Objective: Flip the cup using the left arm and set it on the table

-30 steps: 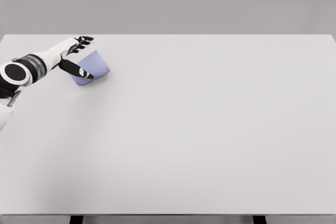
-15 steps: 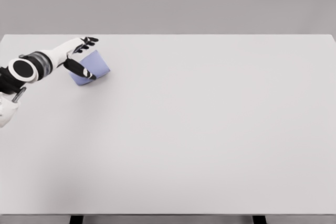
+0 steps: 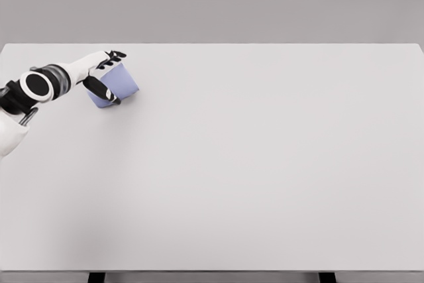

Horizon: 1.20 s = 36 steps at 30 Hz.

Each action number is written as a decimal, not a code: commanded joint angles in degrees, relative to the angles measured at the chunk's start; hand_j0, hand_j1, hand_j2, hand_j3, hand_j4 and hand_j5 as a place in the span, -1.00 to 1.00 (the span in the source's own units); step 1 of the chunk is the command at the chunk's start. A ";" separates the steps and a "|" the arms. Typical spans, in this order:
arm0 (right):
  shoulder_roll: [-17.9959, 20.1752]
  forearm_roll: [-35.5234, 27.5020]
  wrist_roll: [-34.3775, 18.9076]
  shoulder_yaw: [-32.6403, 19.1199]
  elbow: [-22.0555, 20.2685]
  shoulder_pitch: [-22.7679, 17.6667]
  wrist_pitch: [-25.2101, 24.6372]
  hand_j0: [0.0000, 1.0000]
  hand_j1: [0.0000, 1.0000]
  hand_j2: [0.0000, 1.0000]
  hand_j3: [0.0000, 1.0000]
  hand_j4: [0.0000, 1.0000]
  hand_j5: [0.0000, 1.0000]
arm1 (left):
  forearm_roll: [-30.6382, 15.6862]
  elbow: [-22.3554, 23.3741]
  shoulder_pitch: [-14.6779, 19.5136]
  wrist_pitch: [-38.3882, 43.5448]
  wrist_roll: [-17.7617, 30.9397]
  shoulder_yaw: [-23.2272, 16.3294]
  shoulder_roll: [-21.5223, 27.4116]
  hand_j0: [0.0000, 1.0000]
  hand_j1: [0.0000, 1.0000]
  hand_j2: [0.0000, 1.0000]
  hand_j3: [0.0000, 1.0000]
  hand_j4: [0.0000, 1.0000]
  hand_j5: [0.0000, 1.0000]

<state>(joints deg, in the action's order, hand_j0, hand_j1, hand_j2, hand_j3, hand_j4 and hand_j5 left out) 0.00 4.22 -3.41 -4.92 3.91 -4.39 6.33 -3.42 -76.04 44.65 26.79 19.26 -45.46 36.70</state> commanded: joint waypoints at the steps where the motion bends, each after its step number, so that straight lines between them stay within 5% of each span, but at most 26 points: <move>1: 0.00 0.00 -0.02 0.00 -0.04 0.00 0.00 1.00 1.00 1.00 1.00 1.00 1.00 | 0.08 0.72 0.09 -0.07 -0.02 -0.95 0.03 1.00 1.00 1.00 1.00 1.00 1.00; 29: 0.00 0.00 -0.02 0.00 -0.04 0.00 0.00 1.00 1.00 1.00 1.00 1.00 1.00 | 0.08 4.14 3.60 0.02 -0.02 -4.55 -1.72 1.00 1.00 1.00 1.00 1.00 1.00; 36: 0.00 0.00 -0.02 0.00 0.04 0.00 0.00 1.00 1.00 1.00 1.00 1.00 1.00 | 0.08 4.14 3.69 0.02 0.07 -5.08 -2.16 0.65 0.65 0.65 0.65 0.65 0.65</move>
<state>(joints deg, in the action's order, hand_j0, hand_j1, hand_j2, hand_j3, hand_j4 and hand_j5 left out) 0.00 4.22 -3.42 -4.92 3.93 -4.39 6.33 -3.43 -71.89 48.34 26.88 19.32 -50.39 34.57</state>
